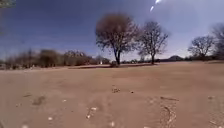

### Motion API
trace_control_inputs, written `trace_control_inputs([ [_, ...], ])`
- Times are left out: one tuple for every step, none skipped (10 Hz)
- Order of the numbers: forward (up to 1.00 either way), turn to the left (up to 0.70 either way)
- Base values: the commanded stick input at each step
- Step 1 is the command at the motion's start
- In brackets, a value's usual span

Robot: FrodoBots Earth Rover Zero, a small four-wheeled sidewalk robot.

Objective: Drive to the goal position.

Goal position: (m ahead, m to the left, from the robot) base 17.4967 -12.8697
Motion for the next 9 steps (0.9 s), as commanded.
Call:
trace_control_inputs([
  [1.0,0.0],
  [1.0,-0.16],
  [1.0,-0.27],
  [1.0,-0.27],
  [1.0,-0.03],
  [1.0,0.0],
  [1.0,0.0],
  [1.0,0.0],
  [1.0,0.0],
])
